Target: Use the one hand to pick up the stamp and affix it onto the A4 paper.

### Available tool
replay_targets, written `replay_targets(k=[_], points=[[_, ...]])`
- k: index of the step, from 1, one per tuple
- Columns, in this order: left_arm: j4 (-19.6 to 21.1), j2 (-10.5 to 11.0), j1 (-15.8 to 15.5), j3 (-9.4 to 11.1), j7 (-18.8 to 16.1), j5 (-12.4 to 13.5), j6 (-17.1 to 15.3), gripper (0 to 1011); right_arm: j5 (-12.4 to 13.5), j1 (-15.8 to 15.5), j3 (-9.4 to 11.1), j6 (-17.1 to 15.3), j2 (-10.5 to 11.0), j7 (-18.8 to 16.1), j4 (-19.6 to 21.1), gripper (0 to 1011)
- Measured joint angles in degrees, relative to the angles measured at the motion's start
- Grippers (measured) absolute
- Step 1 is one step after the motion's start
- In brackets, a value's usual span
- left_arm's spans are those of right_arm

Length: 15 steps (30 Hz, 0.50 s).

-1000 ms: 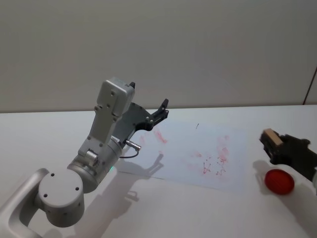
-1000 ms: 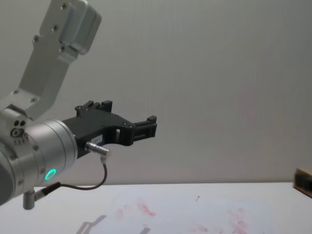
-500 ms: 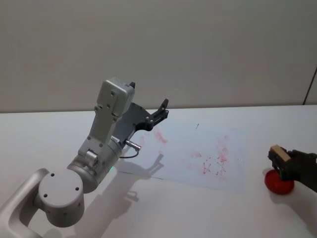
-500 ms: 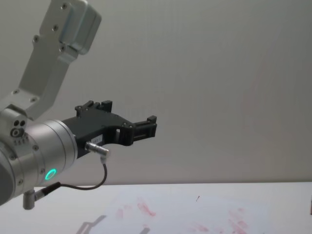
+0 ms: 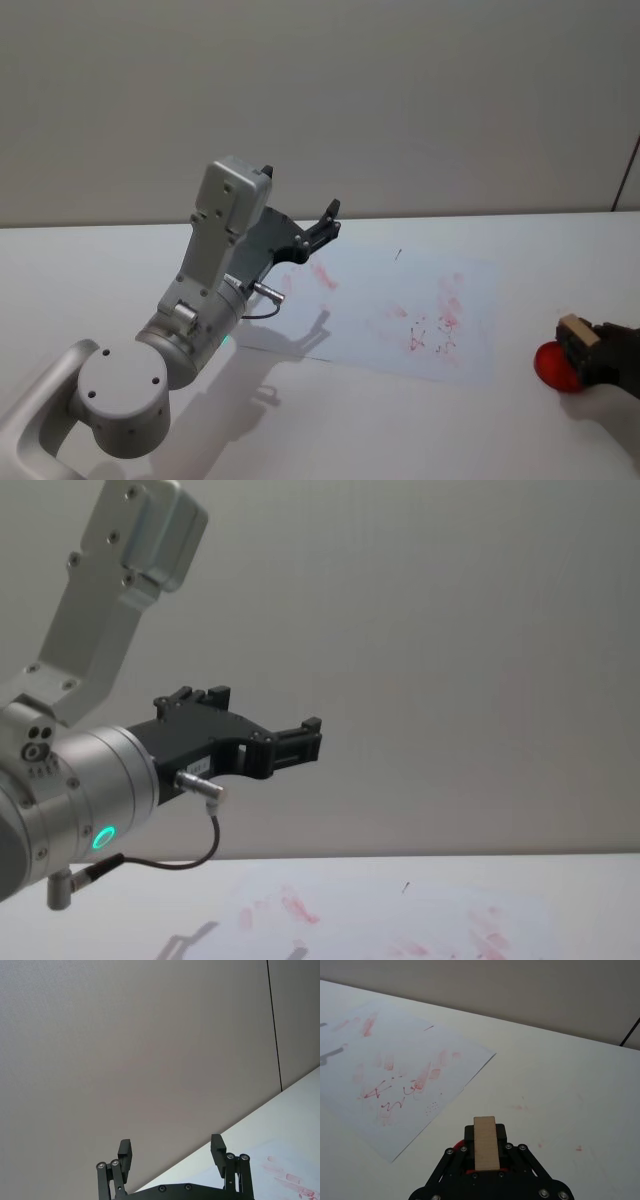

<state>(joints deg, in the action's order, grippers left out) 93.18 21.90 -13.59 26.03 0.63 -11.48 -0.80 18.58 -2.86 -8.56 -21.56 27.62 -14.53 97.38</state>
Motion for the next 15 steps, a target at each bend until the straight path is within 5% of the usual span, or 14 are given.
replay_targets(k=[15], points=[[0.00, 0.00, 0.00, 0.00, 0.00, 0.00, 0.00, 1001, -2.06, 1.00, -0.91, -0.71, -0.55, -1.62, -1.33, 243]])
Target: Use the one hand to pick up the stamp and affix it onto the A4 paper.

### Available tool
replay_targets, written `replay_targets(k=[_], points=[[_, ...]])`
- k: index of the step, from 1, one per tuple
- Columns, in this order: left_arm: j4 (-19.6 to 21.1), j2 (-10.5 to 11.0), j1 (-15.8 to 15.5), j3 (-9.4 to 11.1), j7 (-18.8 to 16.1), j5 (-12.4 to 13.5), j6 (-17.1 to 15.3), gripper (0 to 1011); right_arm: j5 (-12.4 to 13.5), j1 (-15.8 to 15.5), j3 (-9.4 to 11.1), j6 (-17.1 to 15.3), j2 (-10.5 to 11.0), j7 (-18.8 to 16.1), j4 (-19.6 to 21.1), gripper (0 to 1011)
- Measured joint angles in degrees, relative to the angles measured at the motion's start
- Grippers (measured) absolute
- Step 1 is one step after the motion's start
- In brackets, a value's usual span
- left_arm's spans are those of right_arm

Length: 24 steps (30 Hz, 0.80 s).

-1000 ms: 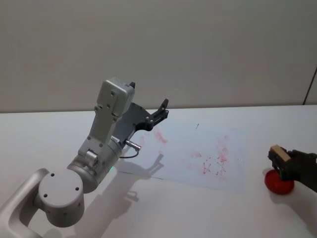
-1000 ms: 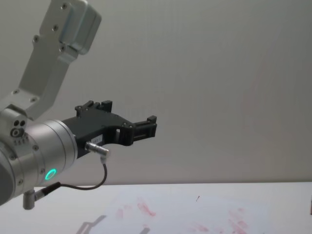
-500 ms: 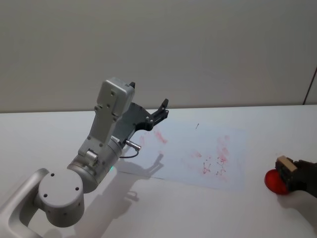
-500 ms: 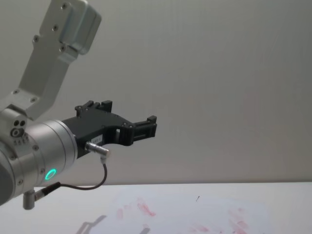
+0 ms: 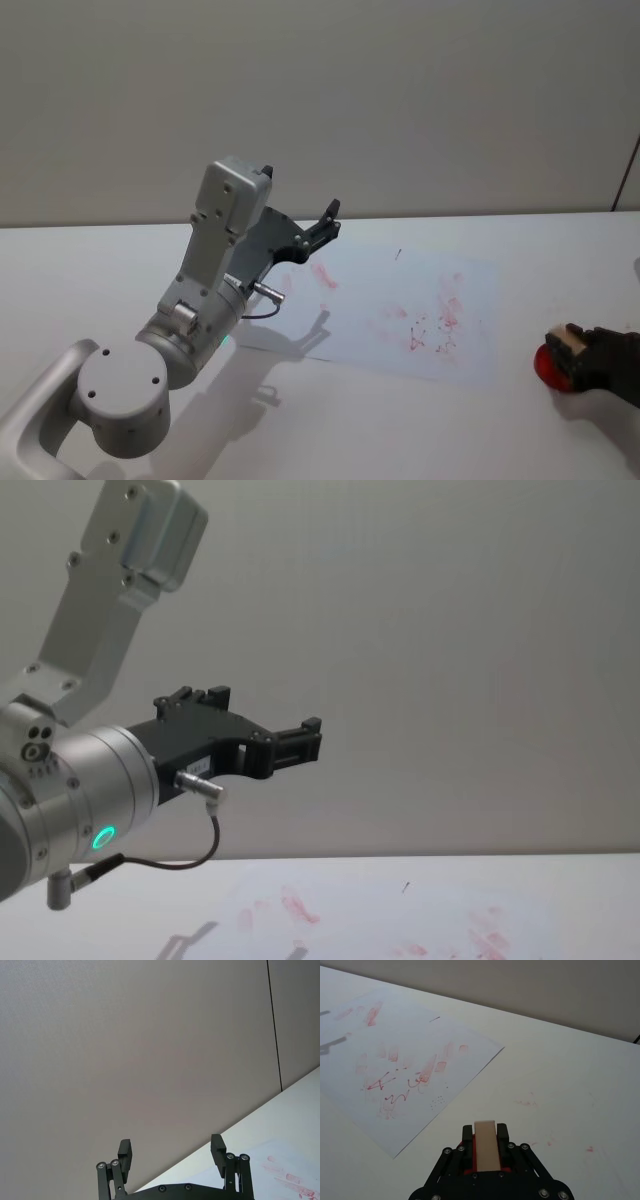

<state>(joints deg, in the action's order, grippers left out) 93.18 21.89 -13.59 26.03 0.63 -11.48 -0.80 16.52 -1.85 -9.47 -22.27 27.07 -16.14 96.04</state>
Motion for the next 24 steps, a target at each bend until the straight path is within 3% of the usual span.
replay_targets(k=[2, 5, 6, 9, 12, 24], points=[[0.00, 0.00, 0.00, 0.00, 0.00, 0.00, 0.00, 1001, -0.13, 0.09, -0.05, -0.03, -0.05, -0.12, -0.10, 333], [0.00, 0.00, 0.00, 0.00, 0.00, 0.00, 0.00, 1001, -0.36, 0.24, -0.17, -0.07, -0.13, -0.28, -0.25, 392], [0.00, 0.00, 0.00, 0.00, 0.00, 0.00, 0.00, 1001, -0.44, 0.29, -0.21, -0.10, -0.17, -0.36, -0.32, 460], [0.00, 0.00, 0.00, 0.00, 0.00, 0.00, 0.00, 1001, -0.59, 0.40, -0.28, -0.14, -0.23, -0.49, -0.41, 521], [0.00, 0.00, 0.00, 0.00, 0.00, 0.00, 0.00, 1001, -0.72, 0.47, -0.35, -0.18, -0.28, -0.58, -0.50, 664], [0.00, 0.00, 0.00, 0.00, 0.00, 0.00, 0.00, 1001, -0.94, 0.64, -0.46, -0.26, -0.37, -0.78, -0.68, 981]])
